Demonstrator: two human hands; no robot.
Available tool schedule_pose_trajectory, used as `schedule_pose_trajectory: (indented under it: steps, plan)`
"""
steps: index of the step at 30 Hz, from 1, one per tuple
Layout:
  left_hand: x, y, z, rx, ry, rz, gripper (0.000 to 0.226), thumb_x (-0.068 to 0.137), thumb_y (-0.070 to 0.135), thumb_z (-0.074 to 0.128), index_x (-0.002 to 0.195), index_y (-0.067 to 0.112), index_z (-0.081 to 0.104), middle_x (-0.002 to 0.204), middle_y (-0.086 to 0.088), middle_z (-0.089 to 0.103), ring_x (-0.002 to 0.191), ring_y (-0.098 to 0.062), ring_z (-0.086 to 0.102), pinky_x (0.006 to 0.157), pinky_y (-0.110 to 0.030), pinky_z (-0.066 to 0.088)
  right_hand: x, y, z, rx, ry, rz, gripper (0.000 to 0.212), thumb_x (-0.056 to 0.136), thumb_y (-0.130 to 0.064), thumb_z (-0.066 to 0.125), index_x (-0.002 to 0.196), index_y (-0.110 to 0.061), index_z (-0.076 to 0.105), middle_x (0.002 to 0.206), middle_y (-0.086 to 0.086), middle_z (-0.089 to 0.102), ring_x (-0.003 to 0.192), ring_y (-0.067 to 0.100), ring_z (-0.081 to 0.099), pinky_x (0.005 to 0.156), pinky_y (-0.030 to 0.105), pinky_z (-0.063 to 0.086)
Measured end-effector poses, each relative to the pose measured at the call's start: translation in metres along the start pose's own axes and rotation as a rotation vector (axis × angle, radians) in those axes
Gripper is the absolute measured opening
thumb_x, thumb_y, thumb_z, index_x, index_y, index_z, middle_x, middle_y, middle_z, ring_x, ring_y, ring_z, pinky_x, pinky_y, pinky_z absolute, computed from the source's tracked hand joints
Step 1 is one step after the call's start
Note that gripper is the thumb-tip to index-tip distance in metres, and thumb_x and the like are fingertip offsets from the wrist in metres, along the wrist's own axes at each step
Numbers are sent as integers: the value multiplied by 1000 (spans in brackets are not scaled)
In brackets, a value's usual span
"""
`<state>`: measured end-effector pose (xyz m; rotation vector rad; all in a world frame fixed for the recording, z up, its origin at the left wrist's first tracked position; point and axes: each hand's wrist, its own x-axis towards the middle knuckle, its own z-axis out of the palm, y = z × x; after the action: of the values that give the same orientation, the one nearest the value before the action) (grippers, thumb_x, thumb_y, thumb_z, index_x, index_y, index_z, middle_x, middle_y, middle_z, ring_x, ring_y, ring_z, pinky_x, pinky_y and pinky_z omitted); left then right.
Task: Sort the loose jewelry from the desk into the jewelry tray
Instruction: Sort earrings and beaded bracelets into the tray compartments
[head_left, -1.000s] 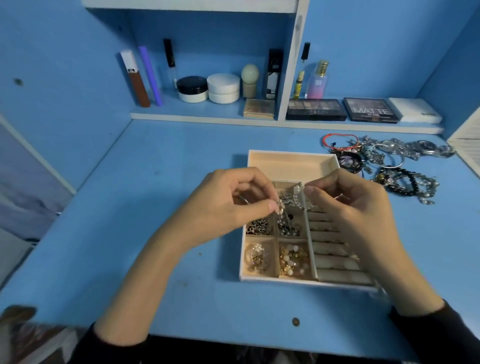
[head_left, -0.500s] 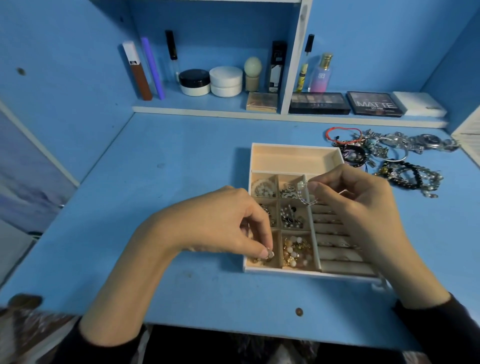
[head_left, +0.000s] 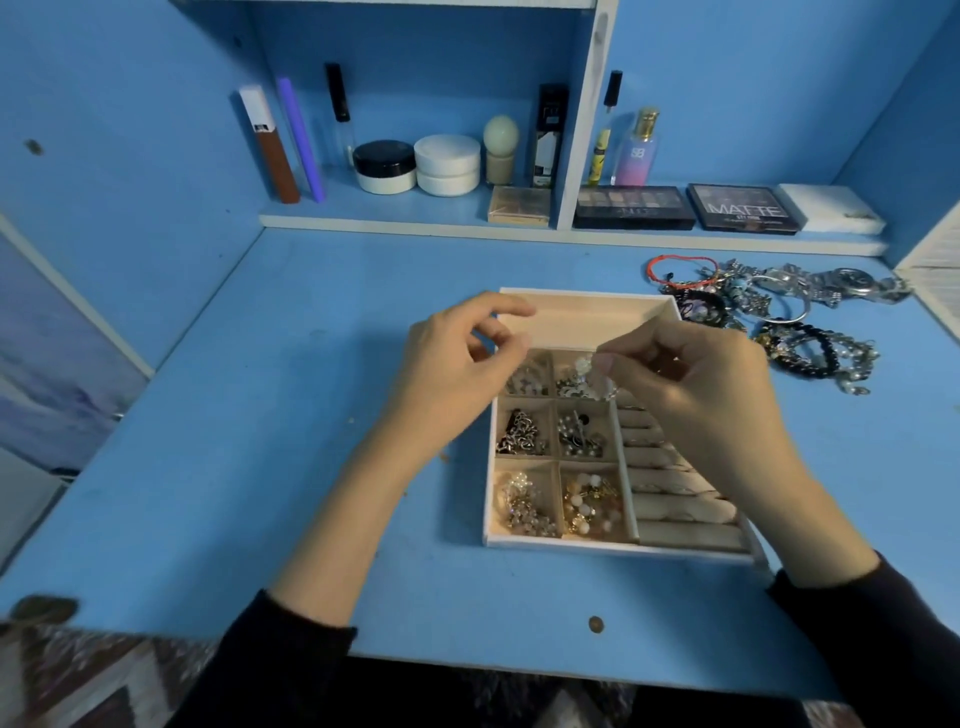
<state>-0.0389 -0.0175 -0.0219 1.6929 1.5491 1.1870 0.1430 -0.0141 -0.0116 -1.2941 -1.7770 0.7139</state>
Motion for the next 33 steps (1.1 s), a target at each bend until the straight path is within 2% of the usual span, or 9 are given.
schedule_pose_trajectory:
  steps: [2,5,9,11,15,18,24,29,33]
  plan:
    - [4,-7,7,-38,105,-2,18,84,14,62,96,27,66,67,9,59,55,-9,49,58,-20,40,-4,-4,4,1,-95,6,7,77,-13,72,74,-19,72,63,-5,68,55,6,58,52,13,43]
    - [6,-11,10,-71,151,9,18,84,13,62,95,28,66,72,5,61,62,-20,55,57,-22,40,-13,-9,12,-25,-242,-49,6,75,-15,74,73,-21,73,65,-5,70,59,9,61,59,23,49]
    - [7,-13,10,-104,149,-5,16,84,14,62,94,26,67,71,6,61,62,-17,54,57,-16,38,-23,-15,21,-61,-421,-131,6,73,-16,76,73,-22,75,62,-16,67,63,-2,60,59,8,42]
    - [7,-13,11,-121,140,-20,16,84,13,62,94,25,67,70,7,61,60,-12,51,57,-14,37,-24,-15,25,-119,-448,-208,6,72,-15,77,73,-21,75,58,-25,57,63,-10,55,61,4,37]
    - [7,-13,11,-145,141,-27,16,84,13,62,93,25,68,72,4,63,67,-22,56,58,-12,37,-25,-12,31,-268,-464,-371,7,70,-24,68,74,-23,74,64,-23,53,69,-4,45,66,13,39]
    - [7,-12,11,-146,136,-27,15,84,14,62,93,25,68,70,5,63,70,-24,58,57,-11,36,-28,-10,32,-299,-437,-425,8,71,-21,67,77,-22,72,66,-24,44,70,-4,39,65,17,40]
    - [6,-11,11,-152,131,-17,16,84,14,62,94,26,67,71,6,62,70,-24,57,57,-11,37,-29,-10,33,-321,-391,-472,4,70,-15,65,73,-17,66,68,-16,44,67,6,41,61,23,41]
    - [3,-6,13,-144,98,20,18,84,13,62,94,26,68,70,9,60,65,-23,53,59,-18,41,-28,-5,31,-257,-350,-440,6,73,-17,68,78,-18,69,71,-13,56,71,3,45,66,18,40]
    - [10,10,16,-123,39,86,16,84,14,62,93,26,68,69,12,60,62,-7,50,61,-14,39,-19,3,12,-221,-215,-373,7,76,-21,67,81,-17,71,70,-8,59,65,2,49,62,12,39]
